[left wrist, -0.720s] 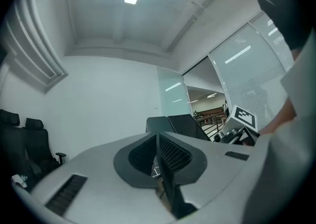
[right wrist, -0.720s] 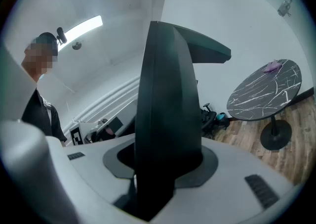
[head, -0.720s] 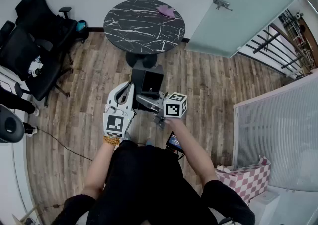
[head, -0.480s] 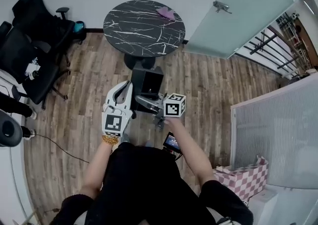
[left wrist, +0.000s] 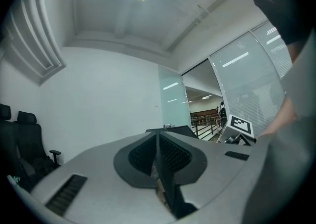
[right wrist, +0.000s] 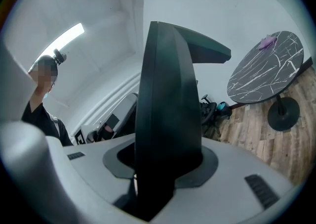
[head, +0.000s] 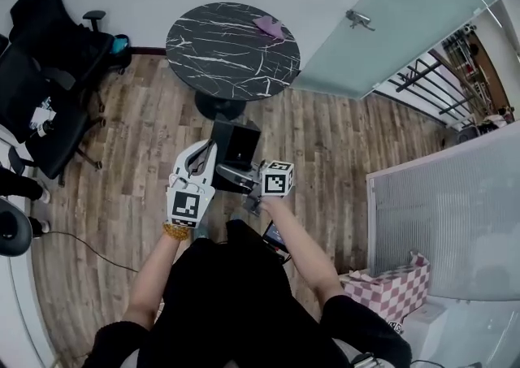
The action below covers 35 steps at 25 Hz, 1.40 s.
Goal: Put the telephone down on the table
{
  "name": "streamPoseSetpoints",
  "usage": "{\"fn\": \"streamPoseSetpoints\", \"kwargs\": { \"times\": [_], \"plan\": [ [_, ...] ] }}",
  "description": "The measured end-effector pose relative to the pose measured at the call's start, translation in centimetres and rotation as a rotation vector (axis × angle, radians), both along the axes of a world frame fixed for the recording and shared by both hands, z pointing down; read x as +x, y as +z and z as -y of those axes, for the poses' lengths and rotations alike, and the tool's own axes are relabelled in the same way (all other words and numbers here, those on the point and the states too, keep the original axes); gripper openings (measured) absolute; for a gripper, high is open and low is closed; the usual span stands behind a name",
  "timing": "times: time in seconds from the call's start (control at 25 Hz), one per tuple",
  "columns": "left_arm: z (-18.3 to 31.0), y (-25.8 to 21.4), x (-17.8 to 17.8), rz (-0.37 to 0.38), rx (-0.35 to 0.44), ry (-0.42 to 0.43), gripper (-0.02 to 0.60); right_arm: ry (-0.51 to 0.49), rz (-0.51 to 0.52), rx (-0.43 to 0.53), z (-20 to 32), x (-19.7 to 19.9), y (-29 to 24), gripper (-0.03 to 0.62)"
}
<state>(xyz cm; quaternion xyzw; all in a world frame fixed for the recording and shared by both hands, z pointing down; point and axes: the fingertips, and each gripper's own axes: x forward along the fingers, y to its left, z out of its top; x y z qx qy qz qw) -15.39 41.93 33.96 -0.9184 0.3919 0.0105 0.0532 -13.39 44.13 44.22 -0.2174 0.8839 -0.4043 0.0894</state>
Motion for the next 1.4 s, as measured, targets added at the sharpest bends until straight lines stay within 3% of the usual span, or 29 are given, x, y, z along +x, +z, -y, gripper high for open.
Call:
{"fn": "streamPoseSetpoints", "kwargs": {
  "times": [0.44,1.16,1.4],
  "plan": [
    [4.2,0.6,0.3,0.022,0.004,-0.027,0.028,0.005,-0.001,-0.006,5.4,1.2,0.2,0.176],
    [17.2,0.7,8.8,0.105,0.008,-0.087,0.028,-0.058,0.018,-0.022,18.6,9.3,0.6,0.176],
    [18.9,1.3,11.1,0.138,0.003,-0.103,0.028,-0.104,0.0,-0.013,20.4,11.5,1.1,0.176]
  ]
}}
